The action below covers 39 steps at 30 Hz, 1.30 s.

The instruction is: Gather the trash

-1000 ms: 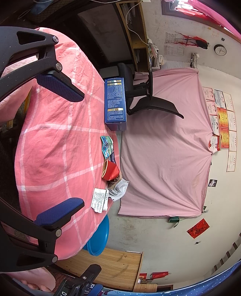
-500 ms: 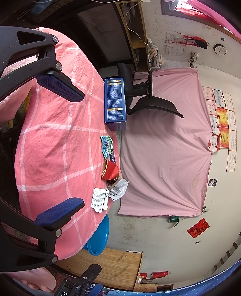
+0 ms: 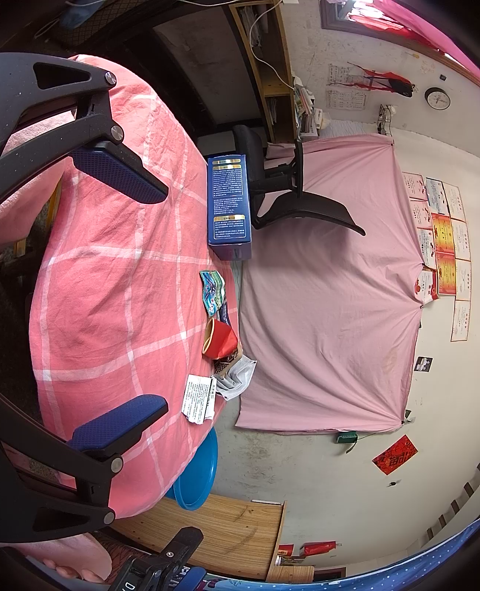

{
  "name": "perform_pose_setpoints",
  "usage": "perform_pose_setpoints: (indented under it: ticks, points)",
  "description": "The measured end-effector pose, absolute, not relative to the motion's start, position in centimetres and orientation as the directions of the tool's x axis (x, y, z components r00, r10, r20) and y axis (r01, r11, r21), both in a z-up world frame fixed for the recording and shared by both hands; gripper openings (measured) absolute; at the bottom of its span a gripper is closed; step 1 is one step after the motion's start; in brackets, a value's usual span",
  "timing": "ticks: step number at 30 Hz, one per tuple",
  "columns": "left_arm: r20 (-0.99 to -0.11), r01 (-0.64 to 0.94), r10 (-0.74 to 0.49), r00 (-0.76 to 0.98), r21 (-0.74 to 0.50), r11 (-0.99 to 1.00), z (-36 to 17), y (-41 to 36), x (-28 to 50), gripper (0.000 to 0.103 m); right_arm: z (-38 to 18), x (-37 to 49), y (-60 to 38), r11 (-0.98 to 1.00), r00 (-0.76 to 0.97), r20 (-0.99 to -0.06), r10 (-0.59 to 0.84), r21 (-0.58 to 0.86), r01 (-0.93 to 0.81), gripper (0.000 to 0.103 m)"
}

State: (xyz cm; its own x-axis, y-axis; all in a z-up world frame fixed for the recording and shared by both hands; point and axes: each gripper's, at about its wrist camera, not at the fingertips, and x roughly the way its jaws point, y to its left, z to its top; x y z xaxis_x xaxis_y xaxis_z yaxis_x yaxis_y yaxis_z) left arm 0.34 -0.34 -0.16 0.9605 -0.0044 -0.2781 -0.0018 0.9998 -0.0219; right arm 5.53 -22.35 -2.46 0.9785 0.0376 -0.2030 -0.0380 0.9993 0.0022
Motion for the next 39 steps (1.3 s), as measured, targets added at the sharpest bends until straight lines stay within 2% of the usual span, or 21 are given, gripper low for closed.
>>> perform_pose_setpoints:
  ticks: [23, 39]
  points:
    - [-0.275, -0.017, 0.003, 0.961, -0.048, 0.999, 0.4, -0.3, 0.3, 0.101, -2.6, 6.1, -22.8, 0.998, 0.977, -0.204, 0.055, 0.031, -0.049, 0.103]
    - [-0.242, -0.049, 0.043, 0.969, -0.02, 0.999, 3.0, 1.8, 7.9, 0.101, 0.2, 12.3, -22.8, 0.995, 0.977, -0.19, 0.095, 0.017, -0.094, 0.103]
